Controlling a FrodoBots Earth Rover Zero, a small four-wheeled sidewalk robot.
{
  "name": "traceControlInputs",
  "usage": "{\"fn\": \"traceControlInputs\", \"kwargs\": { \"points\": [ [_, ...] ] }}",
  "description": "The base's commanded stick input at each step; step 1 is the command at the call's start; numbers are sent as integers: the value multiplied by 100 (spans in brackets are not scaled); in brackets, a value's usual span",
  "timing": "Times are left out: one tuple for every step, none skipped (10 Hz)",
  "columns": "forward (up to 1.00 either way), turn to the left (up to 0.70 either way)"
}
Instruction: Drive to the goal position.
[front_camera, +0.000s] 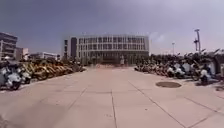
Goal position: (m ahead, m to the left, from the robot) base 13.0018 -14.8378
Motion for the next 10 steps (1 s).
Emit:
{"fn": "traceControlInputs", "kwargs": {
  "points": [
    [70,1],
    [70,1],
    [70,1],
    [70,1],
    [70,1],
    [70,1],
    [70,1],
    [70,1],
    [70,1],
    [70,1]
  ]
}}
